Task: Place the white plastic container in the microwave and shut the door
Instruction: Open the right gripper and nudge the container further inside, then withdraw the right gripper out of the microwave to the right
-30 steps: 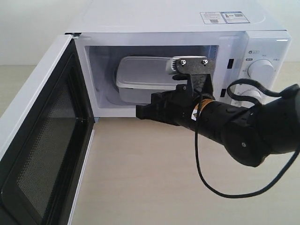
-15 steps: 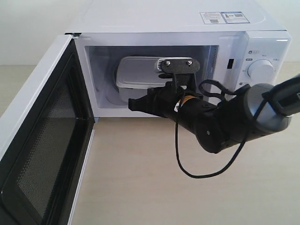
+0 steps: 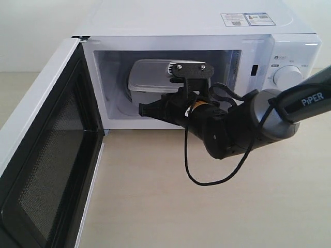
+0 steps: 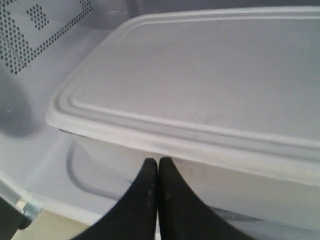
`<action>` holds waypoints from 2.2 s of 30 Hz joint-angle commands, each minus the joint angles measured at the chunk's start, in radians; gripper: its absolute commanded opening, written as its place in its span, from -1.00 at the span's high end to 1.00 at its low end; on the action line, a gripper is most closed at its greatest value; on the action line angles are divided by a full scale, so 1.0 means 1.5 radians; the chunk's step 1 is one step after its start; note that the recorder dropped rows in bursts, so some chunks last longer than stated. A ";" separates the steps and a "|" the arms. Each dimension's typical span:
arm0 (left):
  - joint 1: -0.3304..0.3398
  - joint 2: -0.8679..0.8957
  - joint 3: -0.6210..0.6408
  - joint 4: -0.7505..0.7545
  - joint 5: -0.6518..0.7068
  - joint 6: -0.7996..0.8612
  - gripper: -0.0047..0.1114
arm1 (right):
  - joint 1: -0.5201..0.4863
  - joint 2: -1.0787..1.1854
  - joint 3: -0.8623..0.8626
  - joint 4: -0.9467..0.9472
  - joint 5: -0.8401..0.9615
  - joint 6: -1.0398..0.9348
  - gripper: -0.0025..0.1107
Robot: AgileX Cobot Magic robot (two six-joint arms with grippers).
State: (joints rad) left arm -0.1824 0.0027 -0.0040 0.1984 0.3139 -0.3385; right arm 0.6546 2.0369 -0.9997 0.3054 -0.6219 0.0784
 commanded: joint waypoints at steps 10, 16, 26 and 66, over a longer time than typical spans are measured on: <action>0.002 -0.002 0.003 -0.005 0.000 -0.006 0.84 | -0.004 0.000 -0.027 0.036 -0.012 -0.060 0.96; 0.002 -0.002 0.003 -0.005 0.000 -0.006 0.84 | -0.004 0.000 -0.027 0.039 0.011 -0.059 0.96; 0.002 -0.002 0.003 -0.005 0.000 -0.006 0.84 | -0.004 -0.007 -0.027 0.057 0.078 -0.059 0.96; 0.002 -0.002 0.003 -0.005 0.000 -0.006 0.84 | -0.003 -0.677 0.306 0.124 0.611 -0.115 0.96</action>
State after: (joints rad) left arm -0.1824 0.0027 -0.0040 0.1984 0.3139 -0.3385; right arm 0.6546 1.0278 -0.5461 0.4898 0.2941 -0.0987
